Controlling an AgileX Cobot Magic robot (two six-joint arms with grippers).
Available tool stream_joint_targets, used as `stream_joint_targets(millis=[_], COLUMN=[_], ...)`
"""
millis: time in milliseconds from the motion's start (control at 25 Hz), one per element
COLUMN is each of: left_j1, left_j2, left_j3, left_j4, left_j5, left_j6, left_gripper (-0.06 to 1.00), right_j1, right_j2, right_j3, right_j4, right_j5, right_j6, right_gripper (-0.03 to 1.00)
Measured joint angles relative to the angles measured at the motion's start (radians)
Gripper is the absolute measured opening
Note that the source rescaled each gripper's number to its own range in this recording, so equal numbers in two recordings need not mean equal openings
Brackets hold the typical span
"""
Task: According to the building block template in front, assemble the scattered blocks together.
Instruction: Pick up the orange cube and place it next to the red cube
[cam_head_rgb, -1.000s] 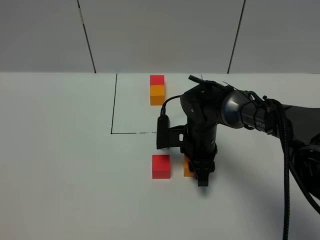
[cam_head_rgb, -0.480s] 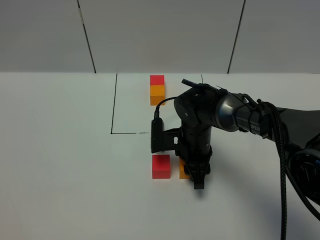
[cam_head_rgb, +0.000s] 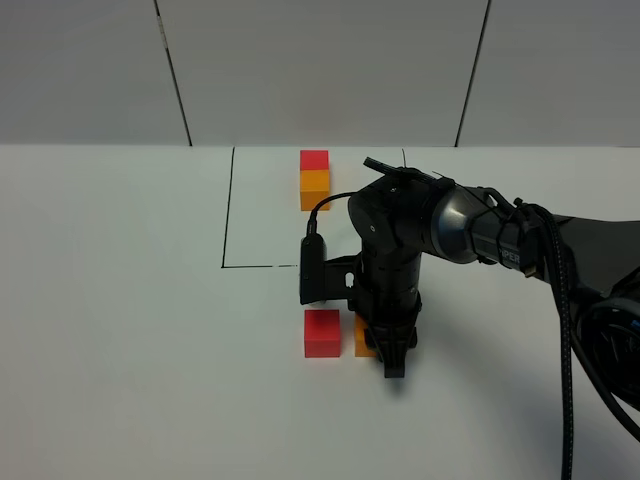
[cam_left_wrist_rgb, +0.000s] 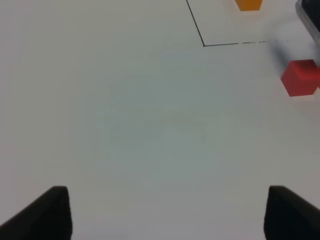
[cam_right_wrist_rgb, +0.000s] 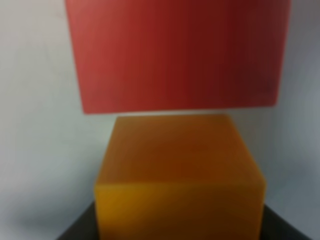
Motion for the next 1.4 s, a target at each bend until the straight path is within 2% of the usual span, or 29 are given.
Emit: stream_joint_targets(millis=[1400], left_j1=[0.0], left_j2=[0.0], left_j3=[0.0], left_j4=[0.0], left_j5=[0.0], left_j6=[0.001], left_gripper=[0.71], right_j1=[0.021], right_j2=[0.0], right_j3=[0.0], right_j4=[0.027], right_j5=[-0.036], right_j6=[0.0], right_gripper=[0.0])
